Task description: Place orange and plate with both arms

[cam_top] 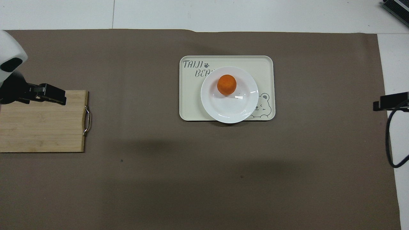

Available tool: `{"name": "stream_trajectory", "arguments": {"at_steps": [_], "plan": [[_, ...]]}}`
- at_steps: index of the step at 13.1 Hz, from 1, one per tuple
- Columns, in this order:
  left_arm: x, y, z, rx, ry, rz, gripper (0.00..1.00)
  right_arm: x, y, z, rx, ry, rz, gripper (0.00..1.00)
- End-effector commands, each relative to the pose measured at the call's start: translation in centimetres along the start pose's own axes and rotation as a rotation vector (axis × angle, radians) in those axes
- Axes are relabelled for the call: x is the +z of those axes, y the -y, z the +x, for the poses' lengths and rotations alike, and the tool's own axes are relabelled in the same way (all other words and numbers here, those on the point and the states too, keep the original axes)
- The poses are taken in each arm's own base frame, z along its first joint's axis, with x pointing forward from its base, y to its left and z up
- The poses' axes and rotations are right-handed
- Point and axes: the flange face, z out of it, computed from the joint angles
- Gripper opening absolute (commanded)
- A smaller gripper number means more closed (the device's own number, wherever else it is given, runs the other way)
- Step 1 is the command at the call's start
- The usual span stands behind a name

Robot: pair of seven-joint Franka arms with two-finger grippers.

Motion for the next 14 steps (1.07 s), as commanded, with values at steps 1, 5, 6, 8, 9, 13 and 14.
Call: {"name": "stream_trajectory", "arguments": {"at_steps": [1,5,6,8,9,13,14], "plan": [[-0.1,0.3,-0.7,0.002,0.007,0.008,1.00,-3.7,0.4,-1.6,-0.049,-0.033,-0.054,1.00],[-0.1,0.3,-0.7,0.002,0.007,0.008,1.00,-3.1,0.9,-3.3,-0.053,-0.009,-0.049,1.00],[-0.1,0.3,-0.7,0.002,0.007,0.008,1.00,-2.4,1.0,-3.4,-0.054,0.006,-0.047,1.00],[-0.1,0.3,-0.7,0.002,0.007,0.008,1.00,-2.2,0.9,-3.2,-0.058,-0.001,-0.049,1.00],[-0.1,0.4,-0.7,0.000,0.006,0.008,1.00,-2.1,0.9,-3.0,-0.059,-0.004,-0.051,1.00],[-0.1,0.3,-0.7,0.002,0.007,0.008,1.00,-1.3,0.9,-2.6,-0.108,-0.015,-0.053,1.00],[-0.1,0.3,-0.7,0.002,0.007,0.008,1.00,-1.3,1.0,-2.7,-0.112,-0.012,-0.053,1.00]]}}
